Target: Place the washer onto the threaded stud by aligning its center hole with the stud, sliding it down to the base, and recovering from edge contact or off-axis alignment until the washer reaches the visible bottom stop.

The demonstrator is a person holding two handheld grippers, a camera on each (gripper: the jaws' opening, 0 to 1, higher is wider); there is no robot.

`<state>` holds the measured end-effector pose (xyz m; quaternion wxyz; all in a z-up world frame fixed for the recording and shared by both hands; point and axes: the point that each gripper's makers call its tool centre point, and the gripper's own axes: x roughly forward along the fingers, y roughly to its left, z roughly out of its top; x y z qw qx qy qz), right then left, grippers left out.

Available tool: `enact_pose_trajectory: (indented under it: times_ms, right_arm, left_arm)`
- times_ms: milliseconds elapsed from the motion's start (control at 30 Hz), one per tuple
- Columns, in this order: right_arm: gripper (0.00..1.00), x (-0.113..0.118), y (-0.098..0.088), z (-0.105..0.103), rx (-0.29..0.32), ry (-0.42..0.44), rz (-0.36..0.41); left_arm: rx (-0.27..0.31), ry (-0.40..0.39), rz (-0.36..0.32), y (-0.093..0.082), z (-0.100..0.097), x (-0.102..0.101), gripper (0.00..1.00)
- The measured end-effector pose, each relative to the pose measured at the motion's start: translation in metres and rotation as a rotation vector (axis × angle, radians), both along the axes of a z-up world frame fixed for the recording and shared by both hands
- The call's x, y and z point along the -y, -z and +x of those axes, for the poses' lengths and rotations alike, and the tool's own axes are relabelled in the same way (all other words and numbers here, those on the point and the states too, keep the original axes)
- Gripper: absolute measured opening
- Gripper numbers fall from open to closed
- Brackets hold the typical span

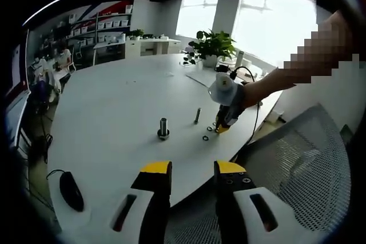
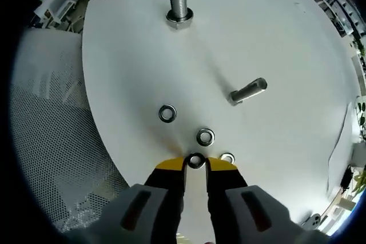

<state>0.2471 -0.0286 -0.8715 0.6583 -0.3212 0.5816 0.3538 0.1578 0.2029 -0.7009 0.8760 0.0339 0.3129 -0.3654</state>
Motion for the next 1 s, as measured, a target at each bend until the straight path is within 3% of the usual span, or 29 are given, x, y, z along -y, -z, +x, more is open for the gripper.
enact_pose_trajectory:
  times_ms: [300,500,767,1000]
  right_arm:
    - [0.15,-0.0027,-0.0002,-0.0022,0.03,0.012,-0.048]
    - [0.14,-0.0018,-0.002,-0.0017,0.052,0.096,0.026]
    - [0.13,-0.0011,-0.0033,-0.0026,0.104,0.133,0.089]
    - [0.14,-0.0025,-0.002,-0.0002,0.093,0.125,0.077]
  left_arm:
    - [-0.001,-0.002,0.006,0.0007,0.0005,-0.0004,0.27]
    - [0.0,-0.009,0.005,0.0006,0.0011,-0.0014,0.27]
    - [0.005,-0.01,0.0,-0.0006,0.0011,-0.0016,0.27]
    - [0.007,-0.008,0.0,-0.0012,0.0014,-0.0015,0.27]
